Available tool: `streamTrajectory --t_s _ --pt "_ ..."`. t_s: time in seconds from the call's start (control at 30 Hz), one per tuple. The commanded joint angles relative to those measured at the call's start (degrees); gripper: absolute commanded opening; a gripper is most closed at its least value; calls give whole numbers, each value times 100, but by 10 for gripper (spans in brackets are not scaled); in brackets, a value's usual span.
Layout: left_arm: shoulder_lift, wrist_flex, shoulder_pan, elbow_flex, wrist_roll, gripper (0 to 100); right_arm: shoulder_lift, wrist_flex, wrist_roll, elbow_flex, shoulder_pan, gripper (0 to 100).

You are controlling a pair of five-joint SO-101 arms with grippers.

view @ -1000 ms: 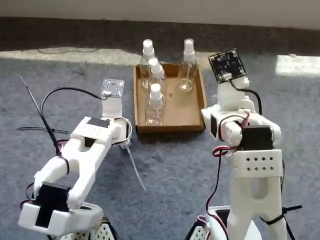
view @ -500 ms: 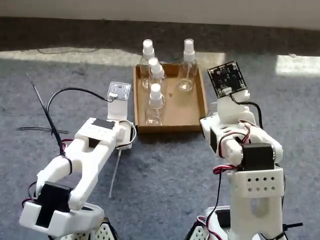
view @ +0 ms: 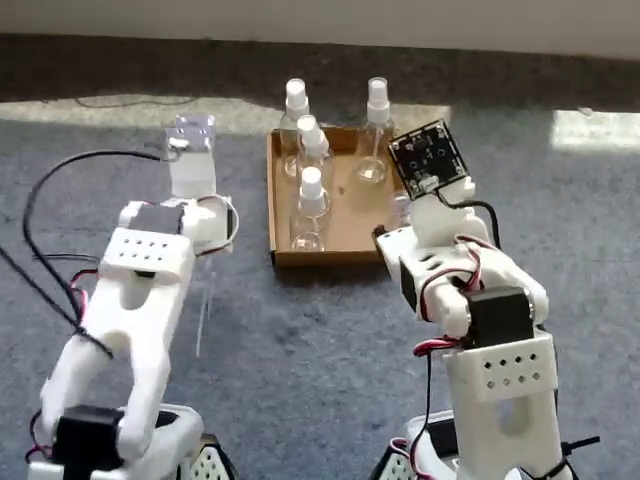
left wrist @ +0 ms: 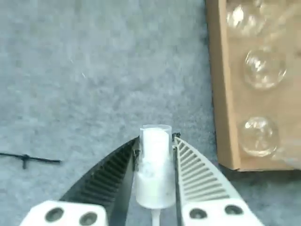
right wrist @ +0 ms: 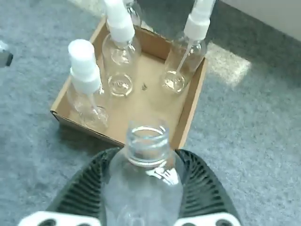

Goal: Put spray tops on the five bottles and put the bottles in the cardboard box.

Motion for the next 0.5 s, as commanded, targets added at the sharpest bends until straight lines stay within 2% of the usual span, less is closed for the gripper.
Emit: streamTrajectory --t_s 0.0,0.13,0.27,0.47 --pt "-1525 607 -127 -1429 -114 5 -145 -716 -475 207 -365 5" --pt "-2545 554 -110 -2176 -88 5 -145 -1596 -932 866 -954 5" --pt "-3125 -62 251 -2501 -79 5 -145 -2070 -1002 1297 -1341 5" --pt "-3213 -879 1349 -2633 -79 5 -576 -2492 -1020 1815 -1411 5"
